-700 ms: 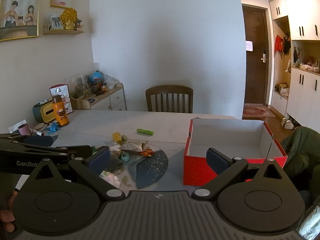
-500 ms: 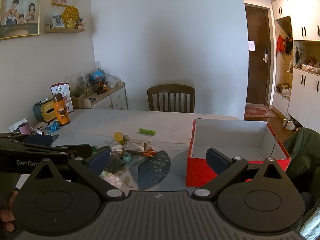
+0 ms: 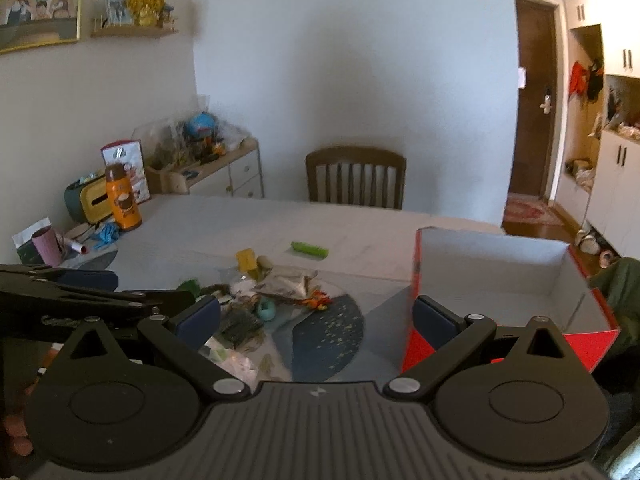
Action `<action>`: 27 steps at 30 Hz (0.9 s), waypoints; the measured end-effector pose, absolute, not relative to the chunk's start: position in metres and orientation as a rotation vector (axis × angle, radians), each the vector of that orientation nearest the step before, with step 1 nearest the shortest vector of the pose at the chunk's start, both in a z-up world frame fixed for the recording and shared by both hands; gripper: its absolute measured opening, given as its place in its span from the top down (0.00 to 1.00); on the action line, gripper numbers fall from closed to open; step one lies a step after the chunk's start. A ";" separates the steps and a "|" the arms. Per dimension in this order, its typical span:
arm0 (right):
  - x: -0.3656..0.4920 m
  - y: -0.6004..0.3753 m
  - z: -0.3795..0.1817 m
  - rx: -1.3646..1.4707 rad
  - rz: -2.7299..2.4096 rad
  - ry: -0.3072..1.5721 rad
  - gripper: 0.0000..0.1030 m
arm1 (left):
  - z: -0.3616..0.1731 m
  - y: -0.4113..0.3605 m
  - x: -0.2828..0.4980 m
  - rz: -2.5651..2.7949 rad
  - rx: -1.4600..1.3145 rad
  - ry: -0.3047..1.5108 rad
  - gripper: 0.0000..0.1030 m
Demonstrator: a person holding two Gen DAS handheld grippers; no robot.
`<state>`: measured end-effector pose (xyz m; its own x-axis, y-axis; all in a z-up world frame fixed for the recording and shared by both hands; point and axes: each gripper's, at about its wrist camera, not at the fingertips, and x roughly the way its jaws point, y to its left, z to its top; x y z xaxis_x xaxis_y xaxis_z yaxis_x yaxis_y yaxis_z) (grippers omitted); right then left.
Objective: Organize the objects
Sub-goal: 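Move both tools toward the pile of items on the table, then grasp the green-tasseled doll with left tool while right tool grasps the plastic bag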
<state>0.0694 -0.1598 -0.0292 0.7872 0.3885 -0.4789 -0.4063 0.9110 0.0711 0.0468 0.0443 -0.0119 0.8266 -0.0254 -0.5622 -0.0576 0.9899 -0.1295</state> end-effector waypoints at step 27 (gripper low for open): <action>0.142 -0.035 -0.117 -0.249 0.641 0.778 0.01 | -0.114 0.170 0.178 0.034 -0.173 0.880 0.08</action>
